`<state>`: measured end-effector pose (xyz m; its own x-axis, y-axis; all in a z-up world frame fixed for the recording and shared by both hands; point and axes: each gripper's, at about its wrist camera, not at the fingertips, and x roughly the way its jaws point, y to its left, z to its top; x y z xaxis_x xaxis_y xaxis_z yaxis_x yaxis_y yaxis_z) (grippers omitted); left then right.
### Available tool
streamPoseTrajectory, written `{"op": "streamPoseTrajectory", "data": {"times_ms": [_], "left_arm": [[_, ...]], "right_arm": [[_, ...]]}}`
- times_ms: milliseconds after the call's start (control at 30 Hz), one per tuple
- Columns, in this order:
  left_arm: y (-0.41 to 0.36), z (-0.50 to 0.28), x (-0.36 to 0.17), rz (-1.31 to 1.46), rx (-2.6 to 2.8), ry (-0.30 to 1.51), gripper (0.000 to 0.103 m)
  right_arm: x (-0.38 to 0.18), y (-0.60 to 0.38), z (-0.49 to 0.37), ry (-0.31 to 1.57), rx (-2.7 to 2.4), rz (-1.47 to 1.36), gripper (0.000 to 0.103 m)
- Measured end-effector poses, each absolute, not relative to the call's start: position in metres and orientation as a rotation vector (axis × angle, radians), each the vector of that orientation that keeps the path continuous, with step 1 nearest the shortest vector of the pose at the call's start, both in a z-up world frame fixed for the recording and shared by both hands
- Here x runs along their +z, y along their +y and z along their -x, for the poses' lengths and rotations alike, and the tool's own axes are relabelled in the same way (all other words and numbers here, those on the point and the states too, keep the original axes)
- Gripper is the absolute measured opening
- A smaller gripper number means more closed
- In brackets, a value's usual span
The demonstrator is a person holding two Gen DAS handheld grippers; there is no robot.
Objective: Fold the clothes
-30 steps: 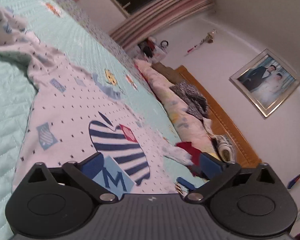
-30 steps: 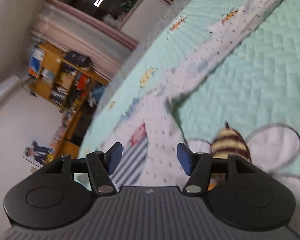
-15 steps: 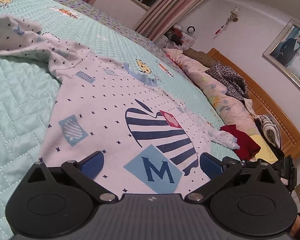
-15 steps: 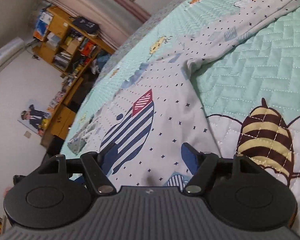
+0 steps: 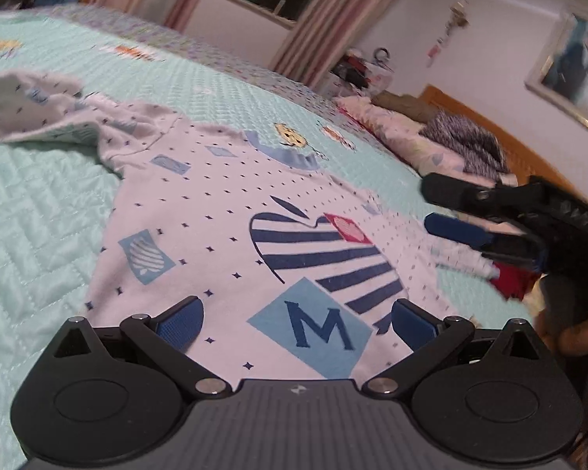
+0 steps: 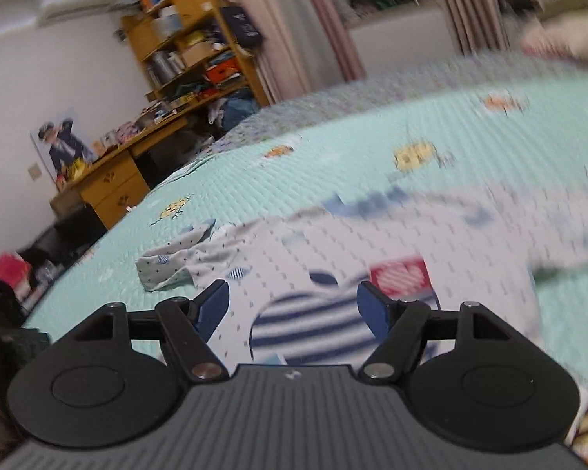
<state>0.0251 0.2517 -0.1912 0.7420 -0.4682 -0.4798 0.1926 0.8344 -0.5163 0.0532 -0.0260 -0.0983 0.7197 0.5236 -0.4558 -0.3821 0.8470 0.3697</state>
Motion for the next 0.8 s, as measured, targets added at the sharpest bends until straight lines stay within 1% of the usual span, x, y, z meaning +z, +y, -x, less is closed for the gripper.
{"op": "streamPoseTrajectory", "data": {"times_ms": [33,200,300,433,533,633,800], "left_arm": [[0.255,-0.024,-0.189,0.484,-0.373,0.640,0.102],[0.279,-0.004,-0.174,0.534,-0.359,0.512,0.102],[0.294,0.002,-0.173,0.561,-0.299,0.488,0.102],[0.315,0.002,-0.173,0.645,-0.215,0.490,0.102],[0.322,0.008,-0.167,0.667,-0.185,0.445,0.102],[0.325,0.013,-0.161,0.660,-0.162,0.398,0.102],[0.334,0.020,-0.157,0.669,-0.113,0.343,0.102]], "right_arm": [[-0.098,-0.021,-0.057,0.579,0.495,-0.264,0.082],[-0.117,-0.013,-0.082,0.647,0.464,-0.432,0.082],[-0.125,0.000,-0.091,0.681,0.479,-0.503,0.082],[-0.132,0.041,-0.098,0.716,0.583,-0.445,0.083],[-0.133,0.070,-0.097,0.720,0.673,-0.390,0.083],[-0.134,0.073,-0.100,0.733,0.703,-0.483,0.083],[-0.126,0.043,-0.092,0.676,0.628,-0.586,0.084]]}}
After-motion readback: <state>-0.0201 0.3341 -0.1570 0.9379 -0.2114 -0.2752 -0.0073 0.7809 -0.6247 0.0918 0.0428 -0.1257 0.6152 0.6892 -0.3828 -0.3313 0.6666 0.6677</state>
